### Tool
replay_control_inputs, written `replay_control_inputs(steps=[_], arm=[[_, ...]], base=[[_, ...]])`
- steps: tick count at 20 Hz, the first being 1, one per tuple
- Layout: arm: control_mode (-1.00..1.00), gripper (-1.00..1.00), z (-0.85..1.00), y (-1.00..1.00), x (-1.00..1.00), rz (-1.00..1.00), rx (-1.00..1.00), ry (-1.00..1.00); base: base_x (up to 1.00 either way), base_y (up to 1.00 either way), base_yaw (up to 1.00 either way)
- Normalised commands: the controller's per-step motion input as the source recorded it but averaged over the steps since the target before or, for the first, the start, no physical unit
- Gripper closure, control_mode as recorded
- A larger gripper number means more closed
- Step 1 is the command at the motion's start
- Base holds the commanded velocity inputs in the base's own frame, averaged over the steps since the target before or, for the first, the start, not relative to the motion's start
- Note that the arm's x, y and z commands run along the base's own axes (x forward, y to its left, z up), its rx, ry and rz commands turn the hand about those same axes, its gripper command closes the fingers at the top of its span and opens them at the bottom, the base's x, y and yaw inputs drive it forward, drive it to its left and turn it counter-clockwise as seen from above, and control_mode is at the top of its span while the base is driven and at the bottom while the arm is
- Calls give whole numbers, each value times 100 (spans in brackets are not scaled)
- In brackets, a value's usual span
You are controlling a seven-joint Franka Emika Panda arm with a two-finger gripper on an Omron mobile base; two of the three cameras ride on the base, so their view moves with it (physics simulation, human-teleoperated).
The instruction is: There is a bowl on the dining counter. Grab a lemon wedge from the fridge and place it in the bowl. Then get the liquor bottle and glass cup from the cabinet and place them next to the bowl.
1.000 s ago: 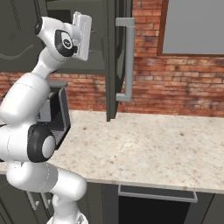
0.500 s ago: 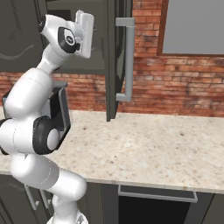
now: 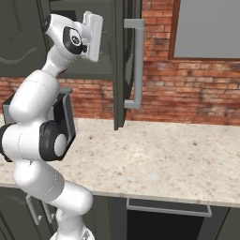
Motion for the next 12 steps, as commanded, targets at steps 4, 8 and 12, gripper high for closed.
replay_control_inputs(steps=[4,8,12], arm=[[-100,-100,-23,0,8,-4,2,4],[-100,-100,-15,0,12,-3,3,0],[-100,-100,-6,0,20,-2,3,0]], base=[[0,0,0],[0,0,0],[0,0,0]])
